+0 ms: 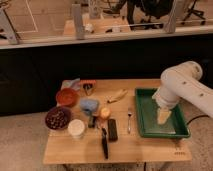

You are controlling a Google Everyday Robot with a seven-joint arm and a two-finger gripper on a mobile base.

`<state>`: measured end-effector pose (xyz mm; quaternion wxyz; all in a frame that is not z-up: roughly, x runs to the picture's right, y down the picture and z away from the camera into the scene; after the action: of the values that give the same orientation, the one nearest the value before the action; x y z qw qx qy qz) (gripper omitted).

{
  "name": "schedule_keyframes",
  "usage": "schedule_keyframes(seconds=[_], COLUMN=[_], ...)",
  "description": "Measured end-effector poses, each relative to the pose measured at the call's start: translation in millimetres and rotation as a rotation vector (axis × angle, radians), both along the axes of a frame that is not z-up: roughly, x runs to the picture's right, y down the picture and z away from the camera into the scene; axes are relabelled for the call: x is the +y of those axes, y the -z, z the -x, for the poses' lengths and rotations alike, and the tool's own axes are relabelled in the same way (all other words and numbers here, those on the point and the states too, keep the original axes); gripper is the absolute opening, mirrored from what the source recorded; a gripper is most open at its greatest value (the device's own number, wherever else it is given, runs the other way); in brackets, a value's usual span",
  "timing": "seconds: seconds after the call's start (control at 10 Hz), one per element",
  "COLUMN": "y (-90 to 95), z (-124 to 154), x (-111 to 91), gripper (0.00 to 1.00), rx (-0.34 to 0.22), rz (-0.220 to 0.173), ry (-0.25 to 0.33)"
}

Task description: Wipe red bowl with sponge

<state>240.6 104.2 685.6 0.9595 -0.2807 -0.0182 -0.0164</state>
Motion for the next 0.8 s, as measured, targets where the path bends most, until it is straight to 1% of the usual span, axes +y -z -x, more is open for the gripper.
schedule_keyframes(seconds=[0.1, 0.3, 0.5, 0.6, 0.8], y=[0.8, 1.8, 3.6, 3.6, 4.3], z=[20.2, 75.2, 123.0, 128.1, 124.1], x=[1.0, 3.2, 5.1, 4.2, 5.9], gripper=[0.8, 0.8, 0.8, 0.8, 0.8], rx=[-0.028, -0.093, -0.15, -0.157, -0.149], rz=[0.001, 0.005, 0.009, 0.004, 0.01], ry=[0.018, 0.059, 0.094, 0.096, 0.098])
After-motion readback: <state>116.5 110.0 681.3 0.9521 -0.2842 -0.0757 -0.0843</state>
